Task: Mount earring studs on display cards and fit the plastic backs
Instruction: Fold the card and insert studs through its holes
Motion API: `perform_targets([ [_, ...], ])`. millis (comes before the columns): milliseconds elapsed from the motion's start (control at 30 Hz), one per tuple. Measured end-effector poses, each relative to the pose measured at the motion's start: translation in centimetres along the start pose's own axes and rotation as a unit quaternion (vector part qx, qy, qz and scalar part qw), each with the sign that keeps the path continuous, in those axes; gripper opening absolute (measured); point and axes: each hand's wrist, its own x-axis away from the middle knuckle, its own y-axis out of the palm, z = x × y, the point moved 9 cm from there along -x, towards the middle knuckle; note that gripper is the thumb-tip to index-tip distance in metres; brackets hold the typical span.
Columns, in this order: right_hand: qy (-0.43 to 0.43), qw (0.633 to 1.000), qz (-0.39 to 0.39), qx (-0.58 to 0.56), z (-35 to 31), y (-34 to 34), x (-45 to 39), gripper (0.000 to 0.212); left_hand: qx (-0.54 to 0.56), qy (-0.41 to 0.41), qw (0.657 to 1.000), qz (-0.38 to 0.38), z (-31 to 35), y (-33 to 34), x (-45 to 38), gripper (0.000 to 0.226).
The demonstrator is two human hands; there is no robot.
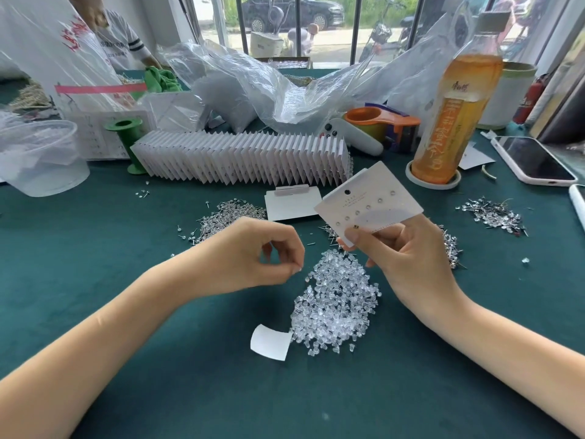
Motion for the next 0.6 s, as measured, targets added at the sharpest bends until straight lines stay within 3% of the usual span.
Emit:
perform_targets([
  [100,-0.058,0.998,-0.010,0.039,-1.1,0.3,0.4,0.023,0.067,-0.038,0.996,0.052,-1.0,-1.5,-0.1,0.018],
  [167,-0.182,0.975,-0.054,0.114,-3.2,1.2,1.3,0.016,0.114,-0.060,0.990,0.061,-1.5,-2.0,-0.2,0.015],
  [300,-0.413,0.856,-0.173,0.258,-4.9,3.8,4.3,0.029,0.182,-0.087,0.977,0.065,-1.9,-2.3,-0.2,0.016],
  [433,-0.522,0.736,-0.182,0.390,-5.4,5.1,6.1,0.024,0.220,-0.068,0.973,0.020,-0.5,-1.2,-0.1,0.010],
  [500,-0.549,0.708,-0.174,0.409,-5.5,5.4,6.7,0.032,0.226,-0.066,0.972,0.000,0.0,-0.3,-0.1,0.014],
  [600,-0.564,0.695,-0.170,0.412,-5.5,5.8,7.1,0.028,0.228,-0.066,0.971,-0.025,0.5,0.8,-0.1,0.014],
])
